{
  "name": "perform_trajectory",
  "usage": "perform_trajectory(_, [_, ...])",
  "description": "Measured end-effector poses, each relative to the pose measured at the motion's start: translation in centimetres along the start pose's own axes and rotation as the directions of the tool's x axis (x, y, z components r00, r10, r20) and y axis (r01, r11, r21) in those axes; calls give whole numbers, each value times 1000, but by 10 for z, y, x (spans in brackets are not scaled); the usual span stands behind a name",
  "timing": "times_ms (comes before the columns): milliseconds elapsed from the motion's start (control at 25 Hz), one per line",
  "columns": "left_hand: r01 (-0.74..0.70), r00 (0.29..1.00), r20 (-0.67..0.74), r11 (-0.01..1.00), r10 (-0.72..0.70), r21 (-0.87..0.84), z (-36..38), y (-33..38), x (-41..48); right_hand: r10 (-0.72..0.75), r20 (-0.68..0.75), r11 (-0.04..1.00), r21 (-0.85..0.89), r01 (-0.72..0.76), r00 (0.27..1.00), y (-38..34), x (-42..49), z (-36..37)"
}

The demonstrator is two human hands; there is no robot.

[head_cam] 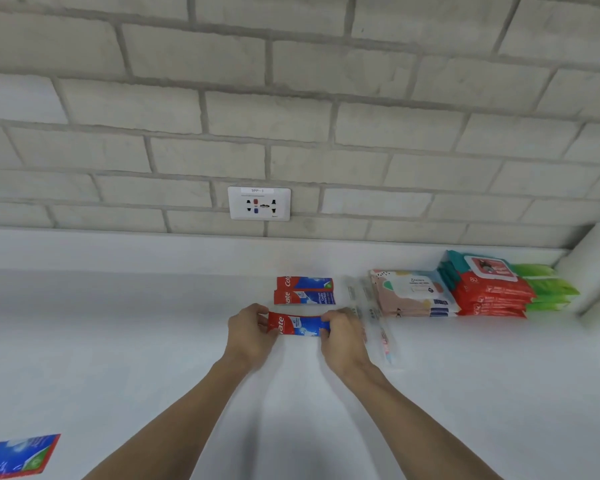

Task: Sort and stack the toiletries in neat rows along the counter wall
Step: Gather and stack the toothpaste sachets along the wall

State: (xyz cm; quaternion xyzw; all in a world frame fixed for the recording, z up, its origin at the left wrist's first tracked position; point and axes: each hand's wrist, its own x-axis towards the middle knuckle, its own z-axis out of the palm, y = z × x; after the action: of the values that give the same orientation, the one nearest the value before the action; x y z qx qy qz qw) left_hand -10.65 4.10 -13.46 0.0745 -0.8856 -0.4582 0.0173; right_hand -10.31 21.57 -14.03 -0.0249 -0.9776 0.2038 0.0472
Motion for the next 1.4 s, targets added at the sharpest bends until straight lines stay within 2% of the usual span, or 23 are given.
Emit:
perform_trajectory(80, [-56,998,-11,997,57,58,5,1,4,35,-18,997,63,-33,999,0,4,4])
perform_trajectory(120, [-78,997,-15,993,80,93,9,0,8,2,-11,998,65,-1,1000,0,6,8])
perform_trajectory(280, [-135,989,-41,975,145,174,16,-5,18,-106,-57,991,-86,101,993,0,7,16])
perform_trajectory(400, [-153,986,-32,971,162,185,18,-6,23,-136,6,989,-65,136,991,-1,7,17])
perform_trajectory(720, [-151,986,-42,975,159,161,22,-4,27,-192,33,981,-30,193,981,2,14,20])
perform_trajectory(1120, [-172,981,-61,971,184,167,25,-4,27,-164,40,985,-47,166,986,4,16,19])
perform_trajectory(1400, [-90,988,-115,991,101,103,14,-6,13,-209,-18,978,-15,209,978,-1,6,15])
